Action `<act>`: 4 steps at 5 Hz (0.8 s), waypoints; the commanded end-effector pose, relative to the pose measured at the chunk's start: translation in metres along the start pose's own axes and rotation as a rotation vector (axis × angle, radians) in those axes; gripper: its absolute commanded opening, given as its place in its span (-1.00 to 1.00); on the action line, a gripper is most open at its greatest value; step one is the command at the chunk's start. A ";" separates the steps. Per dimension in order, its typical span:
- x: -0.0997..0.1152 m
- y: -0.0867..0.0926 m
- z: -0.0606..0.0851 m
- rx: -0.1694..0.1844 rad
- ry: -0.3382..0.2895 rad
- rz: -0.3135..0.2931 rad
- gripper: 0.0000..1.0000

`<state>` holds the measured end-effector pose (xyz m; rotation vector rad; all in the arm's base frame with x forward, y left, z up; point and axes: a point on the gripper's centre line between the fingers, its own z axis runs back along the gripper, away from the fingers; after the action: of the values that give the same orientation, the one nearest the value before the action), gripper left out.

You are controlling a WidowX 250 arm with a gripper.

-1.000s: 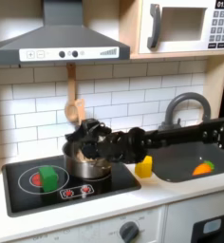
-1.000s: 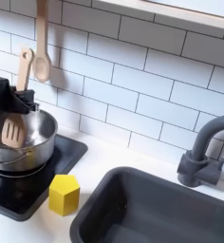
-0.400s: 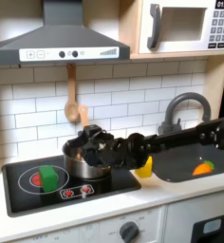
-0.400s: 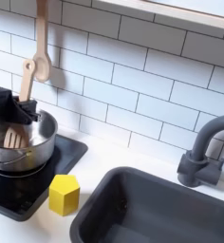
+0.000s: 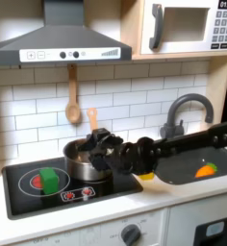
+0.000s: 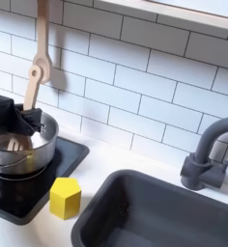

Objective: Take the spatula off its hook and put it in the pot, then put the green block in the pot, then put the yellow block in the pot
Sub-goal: 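Take the spatula off its hook and put it in the pot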

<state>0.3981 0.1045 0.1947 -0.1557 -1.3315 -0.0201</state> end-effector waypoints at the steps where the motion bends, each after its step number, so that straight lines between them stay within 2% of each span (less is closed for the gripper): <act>1: 0.000 -0.001 0.010 0.005 0.002 0.001 -1.00; 4: 0.012 0.044 -0.008 0.144 -0.019 0.014 -1.00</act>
<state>0.4122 0.1461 0.2010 -0.0453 -1.3471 0.0808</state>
